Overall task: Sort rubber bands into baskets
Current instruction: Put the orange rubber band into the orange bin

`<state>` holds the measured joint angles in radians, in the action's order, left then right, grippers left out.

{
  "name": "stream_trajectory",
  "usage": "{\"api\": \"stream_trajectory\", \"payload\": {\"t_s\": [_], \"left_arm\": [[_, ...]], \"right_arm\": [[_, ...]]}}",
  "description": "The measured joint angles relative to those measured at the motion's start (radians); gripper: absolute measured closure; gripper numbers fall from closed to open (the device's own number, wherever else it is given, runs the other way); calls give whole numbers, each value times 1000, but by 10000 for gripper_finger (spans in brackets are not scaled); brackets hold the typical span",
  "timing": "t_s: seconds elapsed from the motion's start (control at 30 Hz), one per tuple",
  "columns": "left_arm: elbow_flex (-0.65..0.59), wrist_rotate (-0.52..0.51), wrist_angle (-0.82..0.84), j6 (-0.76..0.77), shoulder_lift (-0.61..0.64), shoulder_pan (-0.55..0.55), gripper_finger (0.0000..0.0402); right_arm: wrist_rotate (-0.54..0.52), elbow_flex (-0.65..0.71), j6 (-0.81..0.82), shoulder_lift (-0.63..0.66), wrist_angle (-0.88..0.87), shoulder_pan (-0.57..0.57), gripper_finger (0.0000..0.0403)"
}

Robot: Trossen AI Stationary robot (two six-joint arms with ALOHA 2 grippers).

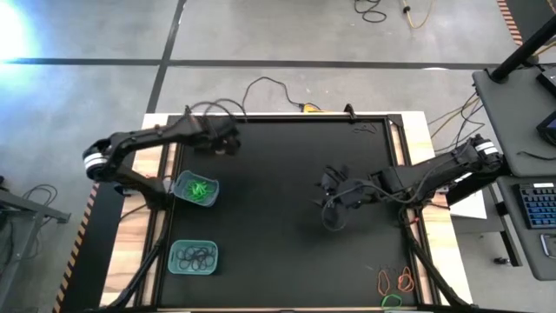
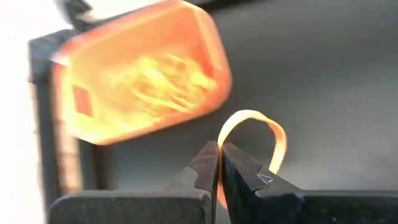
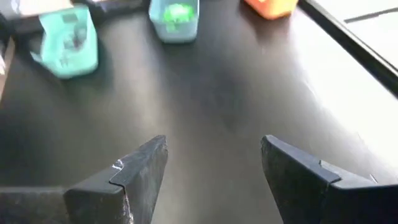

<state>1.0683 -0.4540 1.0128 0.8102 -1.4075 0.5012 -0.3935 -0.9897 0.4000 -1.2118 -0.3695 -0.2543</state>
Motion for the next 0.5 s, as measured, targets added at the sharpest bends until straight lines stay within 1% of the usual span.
{"api": "stream_trajectory", "payload": {"t_s": [0.07,0.17,0.3,0.37,0.5], "left_arm": [[0,-33,-2,-65,-2,90,401],[0,-38,-13,-141,-9,230,402],[0,-36,-52,-171,-33,367,402],[0,-37,-92,-174,-48,401,402],[0,-34,-171,-199,-96,413,402]], "right_arm": [[1,0,-8,0,38,11,154],[2,0,6,0,65,38,154],[1,0,62,0,69,76,154],[1,0,72,0,69,92,154],[1,0,122,0,69,122,154]]}}
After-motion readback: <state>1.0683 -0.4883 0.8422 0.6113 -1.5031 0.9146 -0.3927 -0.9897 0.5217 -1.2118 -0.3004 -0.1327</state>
